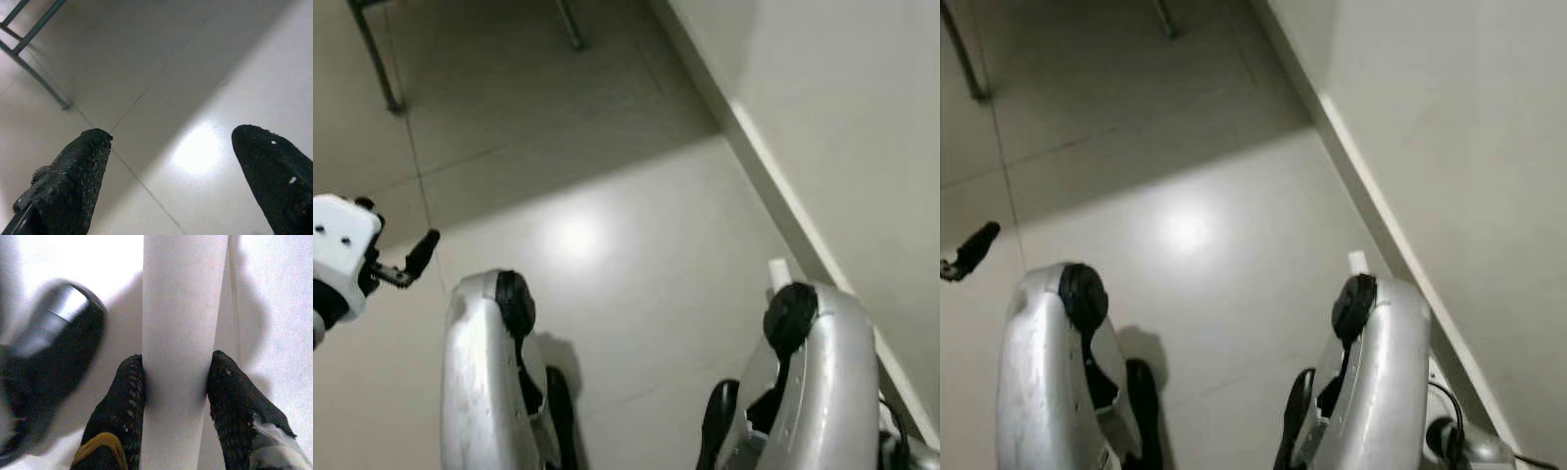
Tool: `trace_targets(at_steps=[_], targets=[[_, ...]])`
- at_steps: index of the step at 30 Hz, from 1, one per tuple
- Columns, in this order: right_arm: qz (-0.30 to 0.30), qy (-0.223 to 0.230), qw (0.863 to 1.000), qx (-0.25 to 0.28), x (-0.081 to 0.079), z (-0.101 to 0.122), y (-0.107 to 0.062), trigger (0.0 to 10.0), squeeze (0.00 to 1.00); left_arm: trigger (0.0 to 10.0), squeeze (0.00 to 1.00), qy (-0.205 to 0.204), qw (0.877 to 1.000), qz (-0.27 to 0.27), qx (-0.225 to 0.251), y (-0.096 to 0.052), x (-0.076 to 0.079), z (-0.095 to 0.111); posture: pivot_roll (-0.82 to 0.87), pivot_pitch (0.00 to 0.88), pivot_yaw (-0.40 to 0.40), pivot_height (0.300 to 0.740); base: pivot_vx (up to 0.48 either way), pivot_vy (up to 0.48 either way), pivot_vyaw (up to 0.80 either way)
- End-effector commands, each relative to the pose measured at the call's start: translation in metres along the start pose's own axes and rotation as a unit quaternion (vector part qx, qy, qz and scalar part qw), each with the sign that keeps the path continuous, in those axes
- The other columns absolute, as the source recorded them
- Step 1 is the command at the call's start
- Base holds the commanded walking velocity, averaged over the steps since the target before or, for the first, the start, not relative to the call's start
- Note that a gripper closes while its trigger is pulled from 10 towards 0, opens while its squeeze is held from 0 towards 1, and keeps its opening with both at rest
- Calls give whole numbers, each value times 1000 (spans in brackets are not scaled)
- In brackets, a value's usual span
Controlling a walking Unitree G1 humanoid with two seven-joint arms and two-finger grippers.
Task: Building children table
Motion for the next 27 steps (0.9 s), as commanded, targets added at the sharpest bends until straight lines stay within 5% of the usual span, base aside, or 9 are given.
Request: trace_targets(at_steps=[1, 7, 15, 27], targets=[[3, 16, 1000, -2, 0, -4, -8, 0, 0, 10000, 0, -5, 1000, 1, -15, -4, 5, -11, 80, 476, 5, 315, 0, 0, 0], [-4, -3, 1000, 8, 3, 8, -12, 0, 0, 10000, 0, -9, 1000, 5, -14, -3, 8, -13, 75, 459, -5, 330, 0, 0, 0], [-65, -39, 997, 16, 28, 38, -14, 0, 0, 10000, 0, -16, 1000, 19, -7, -1, 14, -17, 56, 409, -26, 365, 0, 0, 0], [-71, -52, 996, 34, 28, 56, -12, 0, 0, 10000, 0, -24, 999, 34, 1, 2, 15, -17, 41, 373, -43, 415, 0, 0, 0]])
Point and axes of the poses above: a point about 5 cm out from each wrist's last joint towards the gripper, its own y axis pointing out of the wrist towards the gripper, its own z axis along the axis of the wrist's last joint, x = y × z, the point moved 5 cm from there along y, pointing out of the wrist towards the gripper, and after that the axes turned 4 degrees about y, right-handed, at the moved point
